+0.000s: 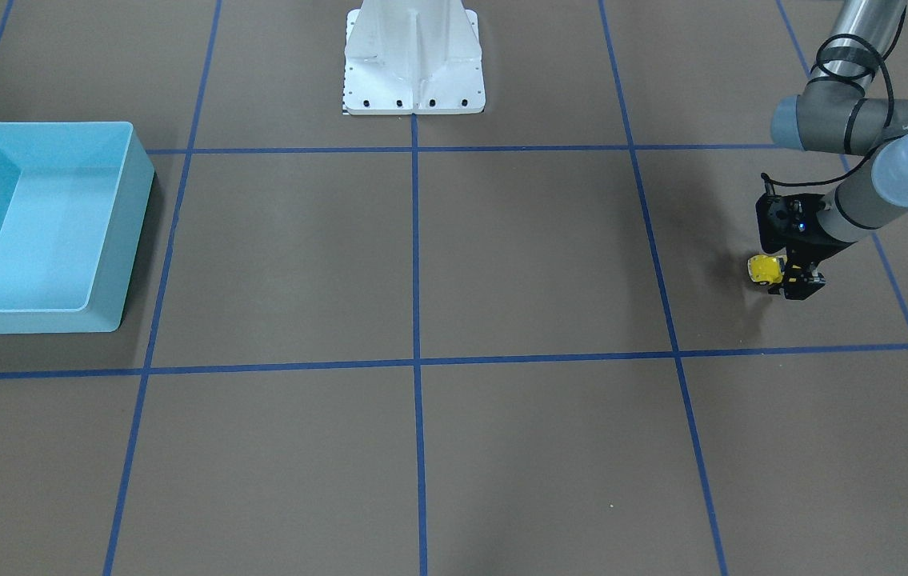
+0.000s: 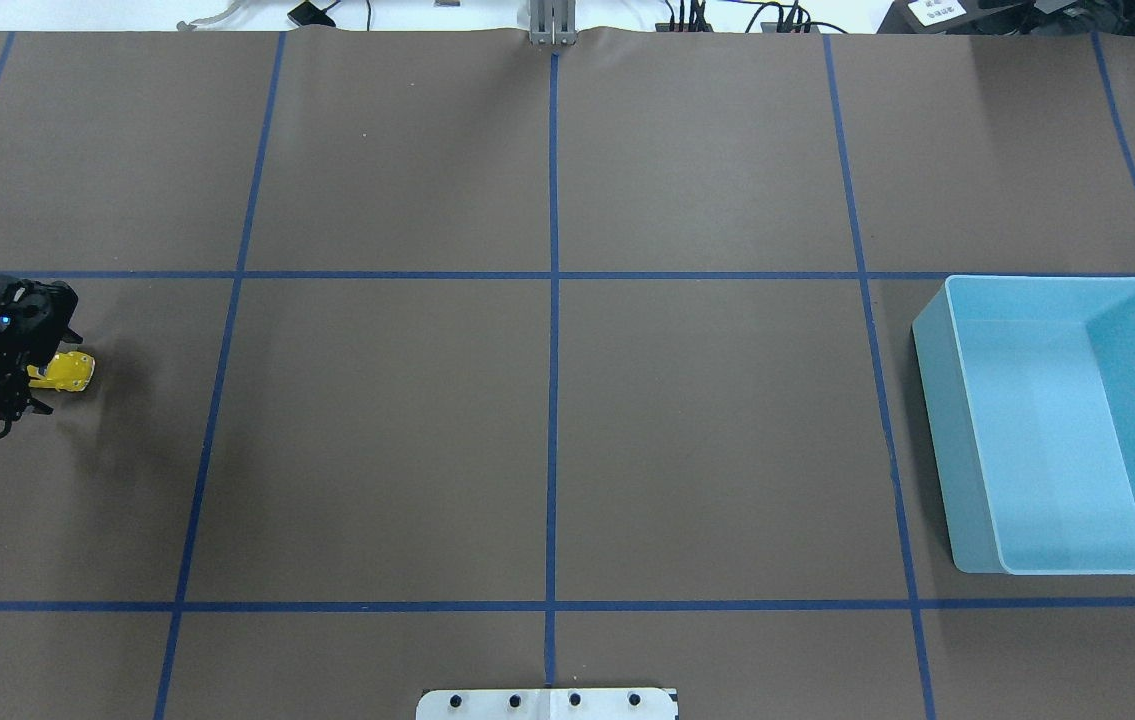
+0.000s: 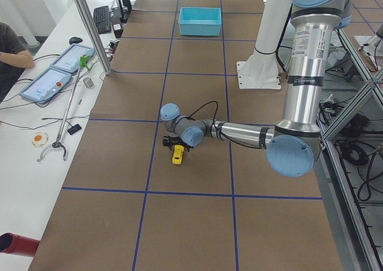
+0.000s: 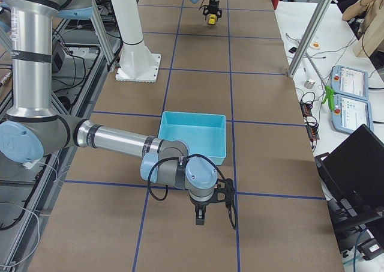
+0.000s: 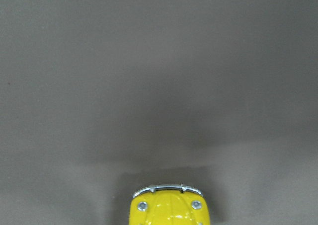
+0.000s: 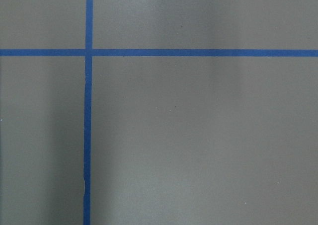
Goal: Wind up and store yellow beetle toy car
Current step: 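Close the left gripper on the yellow car's body, then press the car down and roll it toward the blue bin with the left gripper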
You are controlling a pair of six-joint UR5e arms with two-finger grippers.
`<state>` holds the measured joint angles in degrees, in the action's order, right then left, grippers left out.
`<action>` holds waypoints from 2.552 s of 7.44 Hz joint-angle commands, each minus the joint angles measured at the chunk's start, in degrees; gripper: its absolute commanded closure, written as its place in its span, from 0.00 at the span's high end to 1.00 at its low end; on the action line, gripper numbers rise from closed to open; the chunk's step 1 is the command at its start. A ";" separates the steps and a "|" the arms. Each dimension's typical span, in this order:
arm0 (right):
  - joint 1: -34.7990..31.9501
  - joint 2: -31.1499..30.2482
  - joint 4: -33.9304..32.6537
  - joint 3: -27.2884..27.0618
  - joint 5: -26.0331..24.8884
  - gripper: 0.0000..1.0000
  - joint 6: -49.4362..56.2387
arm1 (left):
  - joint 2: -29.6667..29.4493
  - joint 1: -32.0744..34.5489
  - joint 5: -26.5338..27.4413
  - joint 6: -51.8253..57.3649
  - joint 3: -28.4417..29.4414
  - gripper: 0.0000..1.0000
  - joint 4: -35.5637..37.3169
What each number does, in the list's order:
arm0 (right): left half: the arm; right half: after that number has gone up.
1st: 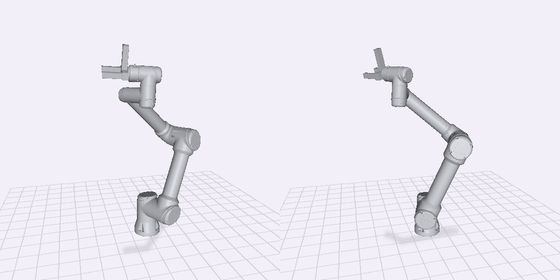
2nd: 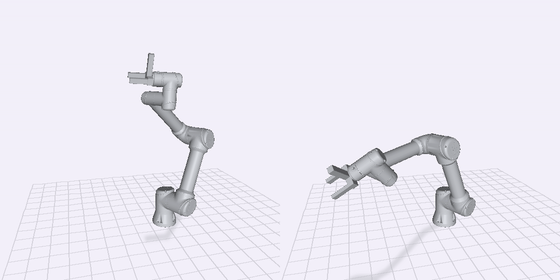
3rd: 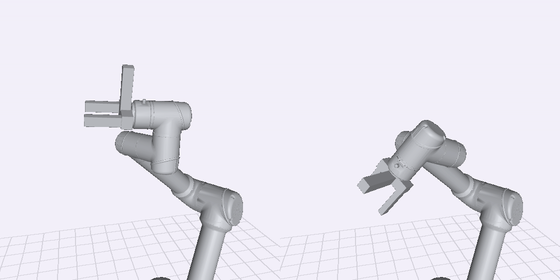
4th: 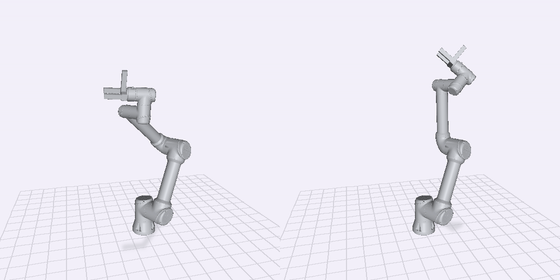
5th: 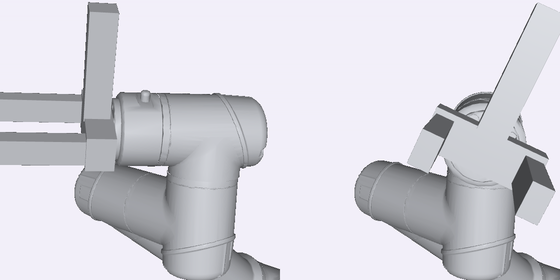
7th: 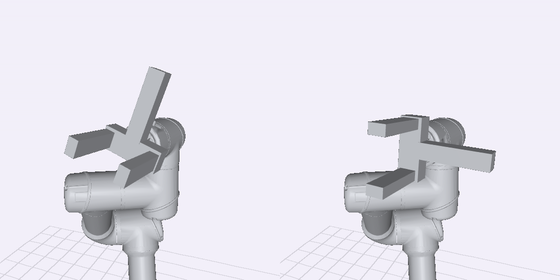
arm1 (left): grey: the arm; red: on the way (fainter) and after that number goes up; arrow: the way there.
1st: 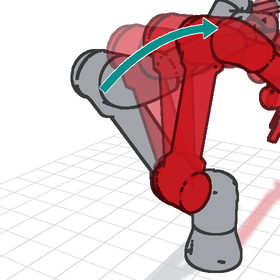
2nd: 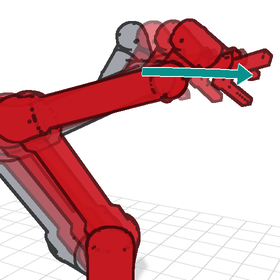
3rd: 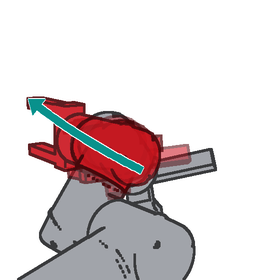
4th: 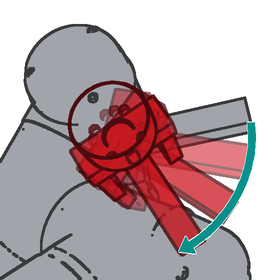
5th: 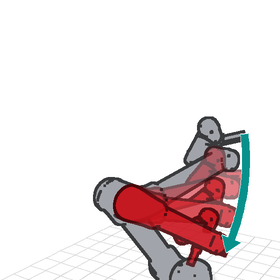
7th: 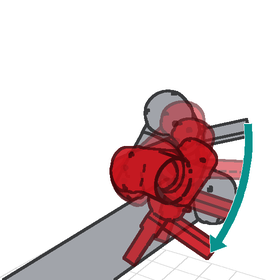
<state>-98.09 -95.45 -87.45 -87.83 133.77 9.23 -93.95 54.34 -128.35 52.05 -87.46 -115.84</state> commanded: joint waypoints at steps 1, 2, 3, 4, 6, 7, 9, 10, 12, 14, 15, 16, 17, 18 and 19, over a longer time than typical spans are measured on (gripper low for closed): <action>0.00 0.00 0.00 0.03 0.00 1.00 0.00 | 0.00 -0.03 -0.15 0.33 -0.08 0.96 -0.09; 0.00 0.00 0.00 0.03 0.00 1.00 0.00 | 0.00 -0.03 -0.15 0.51 -0.08 0.87 -0.44; 0.00 0.00 0.00 0.03 0.00 1.00 0.00 | 0.00 -0.03 -0.15 0.51 -0.08 0.79 -0.44; 0.00 0.00 0.00 0.03 0.00 1.00 0.00 | 0.09 -0.03 -0.15 0.68 -0.25 0.76 -0.61; 0.00 0.00 0.00 0.03 0.00 1.00 0.00 | 0.26 -0.03 -0.15 0.69 -0.34 0.55 -0.62; 0.00 0.00 0.00 0.12 0.00 1.00 0.00 | 0.44 -0.03 -0.15 0.77 -0.52 0.35 -0.96; 0.00 0.00 0.00 0.12 -0.09 1.00 0.00 | 0.70 0.06 -0.24 0.77 -0.87 0.00 -1.41; 0.00 0.00 0.00 0.12 -0.09 1.00 0.00 | 1.22 0.32 -0.15 0.77 -2.87 0.00 -1.41; 0.00 0.00 0.00 0.12 -0.09 1.00 0.00 | 3.50 0.59 -0.15 0.69 -9.19 0.00 -1.32; 0.00 0.00 0.00 0.12 -0.09 1.00 0.00 | 3.08 0.06 -0.15 0.08 -9.83 0.00 -1.41; 0.00 0.00 0.00 0.12 -0.09 1.00 0.00 | 2.12 -0.11 -0.58 -0.10 -9.75 0.00 -1.32; 0.00 0.00 0.00 0.12 -0.09 1.00 0.00 | 1.06 -0.11 -2.59 -2.72 -9.40 0.00 -1.84; 0.00 0.00 0.00 0.12 -0.09 1.00 0.00 | 0.53 -0.64 -3.13 -8.31 -9.13 0.00 -6.20; 0.00 0.00 0.00 0.12 -0.09 1.00 0.00 | 0.53 -1.42 -3.22 -14.20 -9.04 0.00 -9.72; 0.00 0.00 0.00 0.12 -0.09 1.00 0.00 | 0.35 -3.00 -3.22 -17.39 -8.52 0.00 -11.50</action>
<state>-98.09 -95.45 -87.45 -87.72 133.68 9.23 -93.35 52.86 -131.40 39.67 -96.46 -124.36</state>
